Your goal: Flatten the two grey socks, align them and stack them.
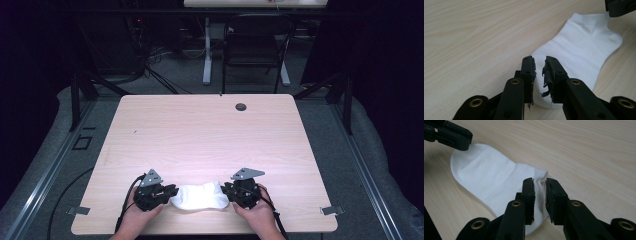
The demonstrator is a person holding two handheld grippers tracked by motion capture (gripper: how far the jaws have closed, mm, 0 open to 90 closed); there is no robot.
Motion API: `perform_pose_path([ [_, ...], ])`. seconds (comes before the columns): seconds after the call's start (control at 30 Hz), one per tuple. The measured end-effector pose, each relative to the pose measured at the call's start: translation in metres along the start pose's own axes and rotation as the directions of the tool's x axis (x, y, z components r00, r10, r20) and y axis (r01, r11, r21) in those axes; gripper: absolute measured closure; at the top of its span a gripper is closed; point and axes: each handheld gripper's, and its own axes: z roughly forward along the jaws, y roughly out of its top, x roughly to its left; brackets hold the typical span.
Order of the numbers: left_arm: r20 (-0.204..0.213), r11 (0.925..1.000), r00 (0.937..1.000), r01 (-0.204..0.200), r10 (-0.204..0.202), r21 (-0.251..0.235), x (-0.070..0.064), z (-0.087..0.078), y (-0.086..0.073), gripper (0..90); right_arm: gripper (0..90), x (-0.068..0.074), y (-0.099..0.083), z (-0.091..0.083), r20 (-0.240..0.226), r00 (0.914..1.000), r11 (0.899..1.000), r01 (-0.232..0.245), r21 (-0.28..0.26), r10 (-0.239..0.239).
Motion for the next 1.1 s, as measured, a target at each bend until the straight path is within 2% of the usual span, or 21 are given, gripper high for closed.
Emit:
perform_pose_path([
  [0.17,0.025,1.0000,0.9997,-0.003,0.003,-0.005,-0.003,-0.003,0.002,73.6,74.5,0.009,0.003,-0.002,-0.028,0.9991,0.999,0.030,-0.043,-0.032],
  [0.27,0.042,1.0000,0.9991,-0.009,0.009,0.000,-0.007,0.000,0.001,70.0,69.8,0.015,0.002,0.004,-0.049,0.9967,0.998,0.064,-0.028,-0.065],
  [0.4,0.041,0.9990,0.9985,-0.037,0.035,0.028,-0.012,0.004,-0.002,66.9,65.9,0.018,-0.004,0.014,-0.046,0.9930,0.994,0.109,0.015,-0.109],
  [0.6,0.047,0.9984,0.9986,-0.027,0.025,0.050,-0.013,0.009,-0.008,63.1,61.5,0.015,-0.009,0.022,-0.051,0.9943,0.995,0.096,0.043,-0.093],
  [0.7,0.041,0.9975,0.9987,-0.033,0.030,0.062,-0.013,0.009,-0.011,62.4,60.8,0.017,-0.010,0.024,-0.040,0.9938,0.993,0.106,0.059,-0.104],
  [0.83,0.040,0.9980,0.9990,-0.021,0.019,0.060,-0.013,0.009,-0.015,60.0,59.3,0.019,-0.011,0.024,-0.036,0.9932,0.989,0.114,0.091,-0.111],
  [1.0,0.036,0.9963,0.9983,-0.048,0.046,0.071,-0.014,0.012,-0.016,59.1,59.5,0.018,-0.013,0.026,-0.035,0.9941,0.990,0.106,0.097,-0.103],
  [1.1,0.041,0.9962,0.9982,-0.045,0.042,0.074,-0.012,0.012,-0.016,59.0,60.2,0.018,-0.013,0.026,-0.032,0.9929,0.987,0.118,0.111,-0.115],
])
